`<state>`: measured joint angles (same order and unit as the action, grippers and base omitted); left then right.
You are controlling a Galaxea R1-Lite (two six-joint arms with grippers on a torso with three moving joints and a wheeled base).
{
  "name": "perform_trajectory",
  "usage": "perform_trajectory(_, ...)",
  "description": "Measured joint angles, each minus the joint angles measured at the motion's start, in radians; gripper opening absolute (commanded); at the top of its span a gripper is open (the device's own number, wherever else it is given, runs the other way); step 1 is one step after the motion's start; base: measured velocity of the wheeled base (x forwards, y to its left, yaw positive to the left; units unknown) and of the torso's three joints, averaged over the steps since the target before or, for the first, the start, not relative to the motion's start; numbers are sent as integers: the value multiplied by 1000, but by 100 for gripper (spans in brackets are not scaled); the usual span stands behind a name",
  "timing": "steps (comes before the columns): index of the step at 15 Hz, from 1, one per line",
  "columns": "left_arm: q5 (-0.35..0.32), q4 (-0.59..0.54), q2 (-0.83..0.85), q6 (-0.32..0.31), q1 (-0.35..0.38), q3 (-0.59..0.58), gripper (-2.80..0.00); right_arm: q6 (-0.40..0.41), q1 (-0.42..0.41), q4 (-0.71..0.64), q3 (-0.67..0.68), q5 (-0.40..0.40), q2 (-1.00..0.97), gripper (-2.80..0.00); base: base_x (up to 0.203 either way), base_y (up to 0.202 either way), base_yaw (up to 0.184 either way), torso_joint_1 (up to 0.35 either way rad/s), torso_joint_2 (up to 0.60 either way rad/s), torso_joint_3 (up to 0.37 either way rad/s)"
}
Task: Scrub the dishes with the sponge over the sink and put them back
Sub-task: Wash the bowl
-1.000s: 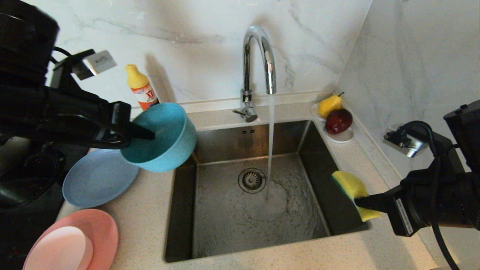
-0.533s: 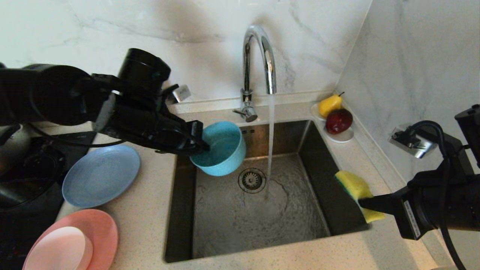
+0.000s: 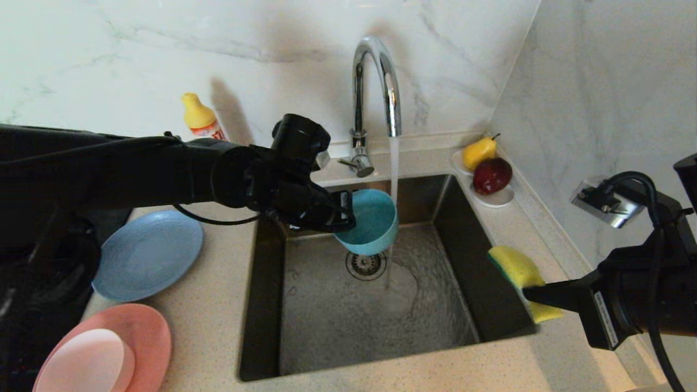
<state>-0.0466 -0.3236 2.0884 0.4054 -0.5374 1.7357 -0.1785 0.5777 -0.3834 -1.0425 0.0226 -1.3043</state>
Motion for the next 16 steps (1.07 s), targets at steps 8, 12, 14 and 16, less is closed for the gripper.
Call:
perform_trajectory(8,147,12,181,33,-32,179,-280,1,1,4,-11,2,-10,-280,0,0,0,0,0,0)
perform_trajectory(12,157,28,211,44,-40,181,-280,1,0,3,-11,3,-11,-280,0,0,0,0,0,0)
perform_trajectory(14,158,25,213,46,-49,180,-280,0,0,3,-11,2,-11,-280,0,0,0,0,0,0)
perform_trajectory(16,158,26,213,50,-58,180,-280,0,0,4,-16,3,-15,-280,0,0,0,0,0,0)
